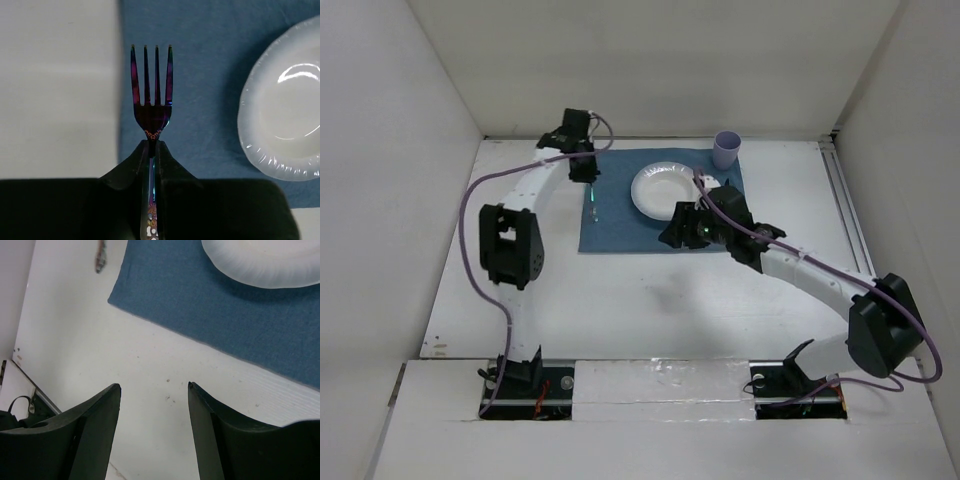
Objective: Set the dinner table for one person
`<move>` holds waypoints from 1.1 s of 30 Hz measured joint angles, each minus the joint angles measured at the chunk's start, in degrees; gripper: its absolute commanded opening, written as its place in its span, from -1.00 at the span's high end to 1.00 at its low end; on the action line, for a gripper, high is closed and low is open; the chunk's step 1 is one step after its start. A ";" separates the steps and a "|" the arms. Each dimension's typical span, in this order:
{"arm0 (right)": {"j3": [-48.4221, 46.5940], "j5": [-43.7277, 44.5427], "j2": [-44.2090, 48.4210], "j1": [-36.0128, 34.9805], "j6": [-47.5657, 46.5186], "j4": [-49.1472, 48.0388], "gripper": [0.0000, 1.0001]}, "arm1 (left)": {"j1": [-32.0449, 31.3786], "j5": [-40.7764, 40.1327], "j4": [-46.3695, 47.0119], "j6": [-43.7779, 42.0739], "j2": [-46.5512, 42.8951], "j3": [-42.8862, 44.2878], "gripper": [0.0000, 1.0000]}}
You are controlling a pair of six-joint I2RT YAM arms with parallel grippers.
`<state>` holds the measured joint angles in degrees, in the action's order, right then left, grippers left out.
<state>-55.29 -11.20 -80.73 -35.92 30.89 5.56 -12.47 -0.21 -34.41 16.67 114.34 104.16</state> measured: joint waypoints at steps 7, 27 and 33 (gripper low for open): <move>0.02 1.18 0.92 0.33 0.00 0.00 -0.24 | -4.59 1.88 -4.96 -3.67 14.99 9.79 1.00; 0.07 2.58 -0.33 -0.15 -0.04 0.07 -0.24 | -2.58 3.52 -3.04 -0.33 16.98 5.05 1.00; 0.07 2.89 -0.44 -0.57 -0.04 0.07 -0.24 | -2.82 3.48 -2.71 0.07 16.98 4.94 1.00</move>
<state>-55.22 -8.32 -81.17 -36.49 30.85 5.63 -15.29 3.27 -37.12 16.73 131.33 109.10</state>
